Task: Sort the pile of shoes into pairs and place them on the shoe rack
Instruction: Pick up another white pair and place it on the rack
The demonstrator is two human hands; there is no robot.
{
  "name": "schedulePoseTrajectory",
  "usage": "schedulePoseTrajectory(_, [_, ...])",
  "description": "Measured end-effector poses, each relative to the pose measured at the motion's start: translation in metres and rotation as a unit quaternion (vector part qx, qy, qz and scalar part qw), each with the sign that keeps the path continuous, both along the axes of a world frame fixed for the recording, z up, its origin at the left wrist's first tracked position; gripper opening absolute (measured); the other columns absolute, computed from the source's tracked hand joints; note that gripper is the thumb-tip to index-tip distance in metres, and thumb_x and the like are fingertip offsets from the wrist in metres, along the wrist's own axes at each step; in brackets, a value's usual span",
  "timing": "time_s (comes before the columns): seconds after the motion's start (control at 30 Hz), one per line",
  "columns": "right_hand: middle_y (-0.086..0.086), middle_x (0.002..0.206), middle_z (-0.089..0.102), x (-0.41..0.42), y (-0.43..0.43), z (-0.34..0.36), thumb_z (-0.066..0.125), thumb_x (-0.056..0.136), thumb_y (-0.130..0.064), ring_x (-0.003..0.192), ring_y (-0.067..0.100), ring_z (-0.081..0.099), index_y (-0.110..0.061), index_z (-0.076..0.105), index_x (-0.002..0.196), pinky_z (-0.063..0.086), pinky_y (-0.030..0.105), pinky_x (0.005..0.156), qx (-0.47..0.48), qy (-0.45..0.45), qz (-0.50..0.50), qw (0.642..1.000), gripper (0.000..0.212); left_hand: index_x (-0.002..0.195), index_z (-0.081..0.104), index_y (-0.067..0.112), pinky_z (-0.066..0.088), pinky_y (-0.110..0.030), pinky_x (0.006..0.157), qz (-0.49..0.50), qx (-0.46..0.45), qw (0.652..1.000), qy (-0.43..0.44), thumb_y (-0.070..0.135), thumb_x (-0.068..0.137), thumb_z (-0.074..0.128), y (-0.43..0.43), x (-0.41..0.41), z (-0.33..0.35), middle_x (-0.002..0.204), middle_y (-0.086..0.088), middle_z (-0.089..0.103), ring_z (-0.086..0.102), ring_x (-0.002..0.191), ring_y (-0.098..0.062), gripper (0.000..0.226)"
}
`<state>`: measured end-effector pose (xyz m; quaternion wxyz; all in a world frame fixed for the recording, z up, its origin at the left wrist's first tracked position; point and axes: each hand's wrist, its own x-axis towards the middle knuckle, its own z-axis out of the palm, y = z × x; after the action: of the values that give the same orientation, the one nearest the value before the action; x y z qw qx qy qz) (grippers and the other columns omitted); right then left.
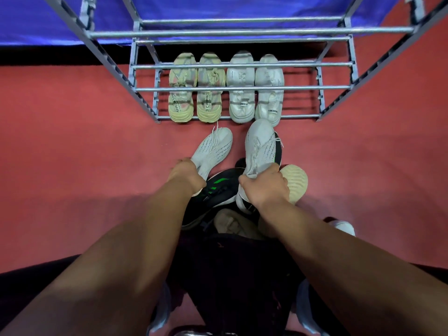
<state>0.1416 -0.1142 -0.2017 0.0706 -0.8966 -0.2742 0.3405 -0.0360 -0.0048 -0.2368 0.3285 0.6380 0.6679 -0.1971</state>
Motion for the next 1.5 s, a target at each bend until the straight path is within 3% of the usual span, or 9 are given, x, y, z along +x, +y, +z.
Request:
schedulePoseTrajectory(0.17, [0.011, 0.126, 0.059, 0.019, -0.005, 0.033, 0.072, 0.074, -0.045, 0.123, 0.037, 0.049, -0.008, 0.044, 0.136, 0.047, 0.042, 0.098, -0.036, 0.062, -0.053, 0.996, 0.078, 0.133, 0.058, 0.005, 0.048, -0.036, 0.077, 0.044, -0.058, 0.997, -0.006, 0.024, 0.078, 0.089, -0.002, -0.003, 0.044, 0.11, -0.007, 0.058, 0.056, 0.095, -0.028, 0.066])
schedulePoseTrajectory(0.3, [0.005, 0.092, 0.063, 0.036, -0.003, 0.075, 0.074, 0.079, -0.039, 0.091, 0.029, 0.063, -0.006, 0.06, 0.12, 0.052, 0.035, 0.081, -0.067, 0.097, -0.021, 0.993, 0.054, 0.136, 0.056, 0.003, 0.051, -0.039, 0.081, 0.06, -0.055, 0.996, -0.024, 0.022, 0.077, 0.089, -0.016, -0.005, 0.088, 0.125, -0.013, 0.062, 0.061, 0.106, -0.033, 0.07])
schedulePoseTrajectory(0.47, [0.015, 0.15, 0.048, 0.044, -0.002, 0.132, 0.075, 0.087, -0.033, 0.126, 0.032, 0.052, -0.006, 0.042, 0.152, 0.046, 0.038, 0.096, -0.05, 0.168, 0.003, 0.984, 0.078, 0.127, 0.064, 0.002, 0.049, -0.036, 0.076, 0.079, -0.029, 0.994, -0.064, 0.028, 0.072, 0.092, -0.028, -0.011, 0.158, 0.112, -0.01, 0.064, 0.061, 0.095, -0.031, 0.067])
schedulePoseTrajectory(0.6, [0.015, 0.14, 0.054, 0.036, 0.002, 0.176, 0.075, 0.087, -0.031, 0.1, 0.028, 0.049, -0.006, 0.051, 0.144, 0.042, 0.033, 0.081, -0.012, 0.128, 0.05, 0.99, 0.067, 0.113, 0.064, 0.005, 0.048, -0.034, 0.074, 0.088, 0.026, 0.993, -0.07, 0.034, 0.069, 0.093, -0.031, -0.024, 0.211, 0.106, -0.01, 0.064, 0.061, 0.089, -0.03, 0.06])
schedulePoseTrajectory(0.83, [0.011, 0.111, 0.063, 0.021, 0.038, 0.228, 0.081, 0.072, -0.041, 0.095, 0.031, 0.063, -0.009, 0.064, 0.116, 0.049, 0.032, 0.074, 0.07, 0.095, 0.089, 0.989, 0.056, 0.101, 0.068, 0.009, 0.042, -0.026, 0.054, 0.098, 0.103, 0.987, -0.077, 0.038, 0.06, 0.091, -0.009, -0.035, 0.272, 0.097, -0.006, 0.068, 0.059, 0.066, -0.017, 0.055])
schedulePoseTrajectory(1.03, [0.005, 0.083, 0.062, 0.01, 0.076, 0.218, 0.084, 0.072, -0.043, 0.079, 0.029, 0.06, -0.014, 0.053, 0.077, 0.05, 0.033, 0.073, 0.133, 0.071, 0.07, 0.986, 0.042, 0.111, 0.067, 0.008, 0.049, -0.03, 0.066, 0.111, 0.131, 0.982, -0.076, 0.04, 0.066, 0.089, 0.03, -0.025, 0.268, 0.108, -0.008, 0.068, 0.065, 0.085, -0.026, 0.059])
schedulePoseTrajectory(1.27, [0.012, 0.106, 0.065, -0.006, 0.125, 0.156, 0.077, 0.068, -0.052, 0.11, 0.04, 0.059, -0.008, 0.054, 0.116, 0.053, 0.041, 0.085, 0.191, 0.024, 0.031, 0.981, 0.069, 0.092, 0.061, 0.01, 0.05, -0.03, 0.068, 0.072, 0.186, 0.979, -0.049, 0.036, 0.081, 0.079, 0.084, -0.013, 0.215, 0.107, -0.012, 0.069, 0.067, 0.091, -0.031, 0.033])
schedulePoseTrajectory(1.4, [0.012, 0.102, 0.066, -0.009, 0.155, 0.129, 0.075, 0.066, -0.052, 0.105, 0.038, 0.062, -0.015, 0.05, 0.105, 0.055, 0.04, 0.081, 0.206, 0.024, 0.012, 0.978, 0.059, 0.11, 0.067, 0.003, 0.051, -0.031, 0.071, 0.052, 0.213, 0.975, -0.04, 0.04, 0.082, 0.076, 0.113, -0.007, 0.185, 0.114, -0.016, 0.067, 0.068, 0.096, -0.032, 0.047])
schedulePoseTrajectory(1.5, [0.011, 0.105, 0.069, -0.011, 0.177, 0.116, 0.073, 0.064, -0.058, 0.108, 0.037, 0.061, -0.015, 0.053, 0.111, 0.056, 0.042, 0.086, 0.231, 0.013, 0.026, 0.973, 0.066, 0.122, 0.061, 0.003, 0.057, -0.039, 0.085, 0.044, 0.235, 0.97, -0.042, 0.042, 0.083, 0.075, 0.135, -0.002, 0.172, 0.124, -0.014, 0.059, 0.067, 0.104, -0.034, 0.056])
